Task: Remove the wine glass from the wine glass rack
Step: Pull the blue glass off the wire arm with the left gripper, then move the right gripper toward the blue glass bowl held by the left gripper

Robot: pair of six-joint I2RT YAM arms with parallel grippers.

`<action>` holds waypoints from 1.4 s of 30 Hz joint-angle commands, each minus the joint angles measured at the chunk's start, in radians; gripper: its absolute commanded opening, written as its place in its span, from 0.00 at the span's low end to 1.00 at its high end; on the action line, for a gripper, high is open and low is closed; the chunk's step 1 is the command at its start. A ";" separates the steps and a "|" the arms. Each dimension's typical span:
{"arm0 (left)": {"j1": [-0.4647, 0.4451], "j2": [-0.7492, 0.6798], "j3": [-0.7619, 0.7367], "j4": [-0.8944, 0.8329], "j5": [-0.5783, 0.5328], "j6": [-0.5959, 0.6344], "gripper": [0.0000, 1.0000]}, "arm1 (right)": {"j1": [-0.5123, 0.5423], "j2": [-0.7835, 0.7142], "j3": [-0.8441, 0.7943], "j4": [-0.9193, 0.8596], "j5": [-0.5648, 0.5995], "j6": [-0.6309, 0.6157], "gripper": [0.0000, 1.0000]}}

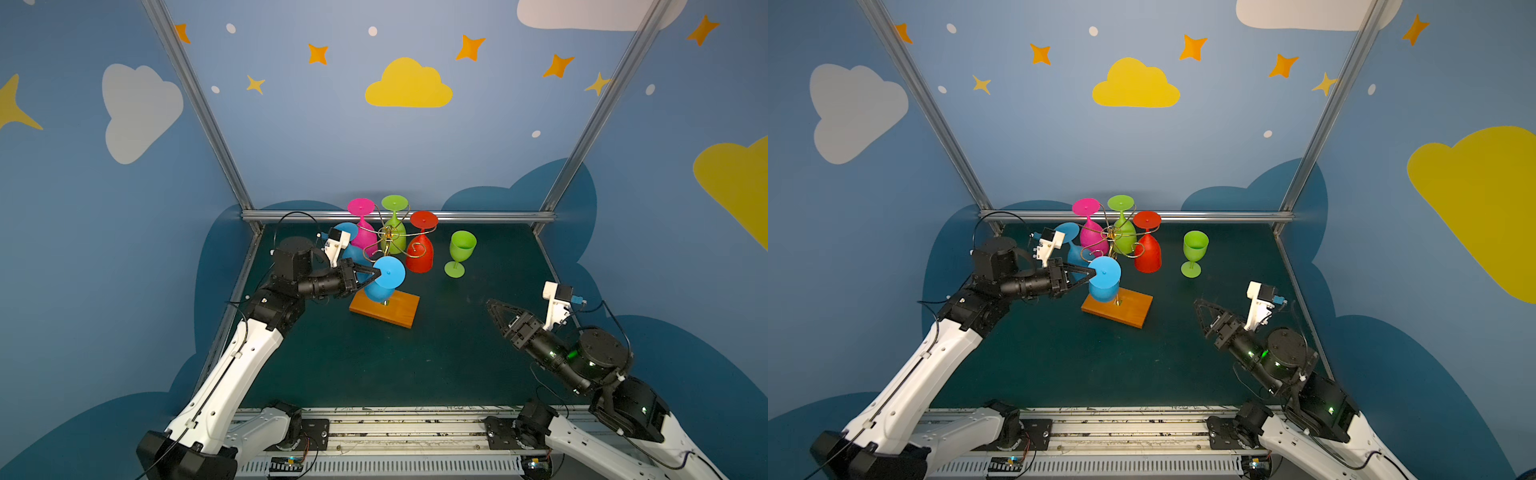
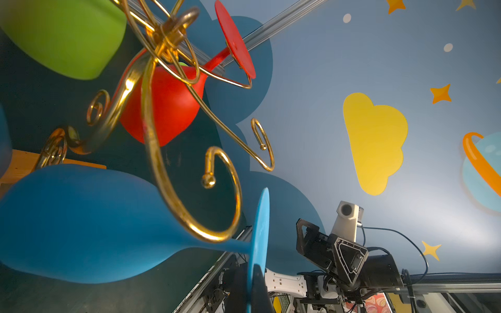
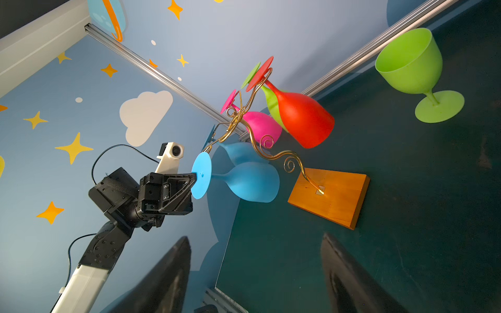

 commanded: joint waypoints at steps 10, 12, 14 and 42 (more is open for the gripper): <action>-0.012 -0.052 0.010 0.000 0.034 0.031 0.04 | -0.003 -0.021 -0.005 -0.022 0.029 -0.019 0.75; -0.010 -0.065 0.010 -0.003 0.035 0.032 0.04 | -0.003 -0.018 0.002 -0.027 0.031 -0.030 0.75; -0.009 -0.078 0.011 -0.009 0.034 0.035 0.04 | -0.004 -0.013 0.008 -0.029 0.032 -0.046 0.75; 0.155 -0.274 -0.021 0.202 0.357 -0.254 0.04 | 0.000 0.414 0.277 0.138 -0.479 -0.784 0.75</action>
